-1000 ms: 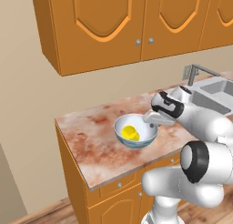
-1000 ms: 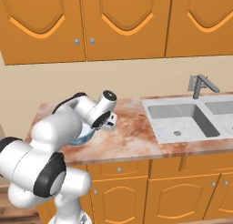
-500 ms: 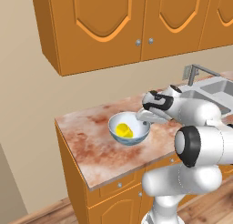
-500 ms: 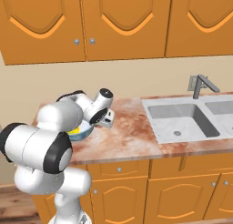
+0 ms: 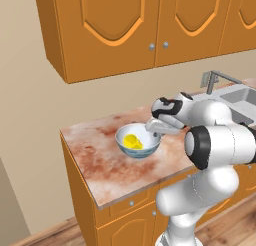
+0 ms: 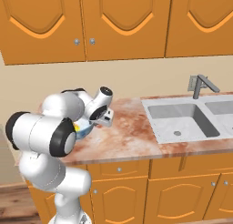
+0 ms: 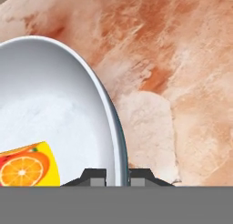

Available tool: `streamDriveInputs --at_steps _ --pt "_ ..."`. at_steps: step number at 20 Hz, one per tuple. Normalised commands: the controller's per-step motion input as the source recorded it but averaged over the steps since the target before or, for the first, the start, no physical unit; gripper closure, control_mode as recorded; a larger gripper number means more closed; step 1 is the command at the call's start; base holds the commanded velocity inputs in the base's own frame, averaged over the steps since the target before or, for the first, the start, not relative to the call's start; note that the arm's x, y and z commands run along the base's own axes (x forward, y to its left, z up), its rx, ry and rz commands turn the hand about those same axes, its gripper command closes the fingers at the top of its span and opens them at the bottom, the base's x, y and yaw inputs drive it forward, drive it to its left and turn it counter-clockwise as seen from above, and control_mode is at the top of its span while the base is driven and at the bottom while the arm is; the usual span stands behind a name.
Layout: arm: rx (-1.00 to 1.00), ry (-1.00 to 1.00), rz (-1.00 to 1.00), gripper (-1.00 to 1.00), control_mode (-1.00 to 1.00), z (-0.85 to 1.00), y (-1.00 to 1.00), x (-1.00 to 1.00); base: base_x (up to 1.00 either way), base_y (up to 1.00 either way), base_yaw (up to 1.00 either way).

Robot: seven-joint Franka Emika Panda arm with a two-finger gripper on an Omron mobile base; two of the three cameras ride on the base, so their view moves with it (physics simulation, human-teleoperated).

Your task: Place the cup inside the bowl on the dining table and move the bowl to any counter.

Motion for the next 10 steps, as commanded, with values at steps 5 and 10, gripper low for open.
streamDriveInputs --at_steps 5,10 --pt "0.00 0.00 0.00 1.00 -1.00 -0.17 0.09 0.19 0.00 0.00 0.00" --pt "0.00 0.00 0.00 1.00 -1.00 -0.20 0.08 0.10 0.00 0.00 0.00"
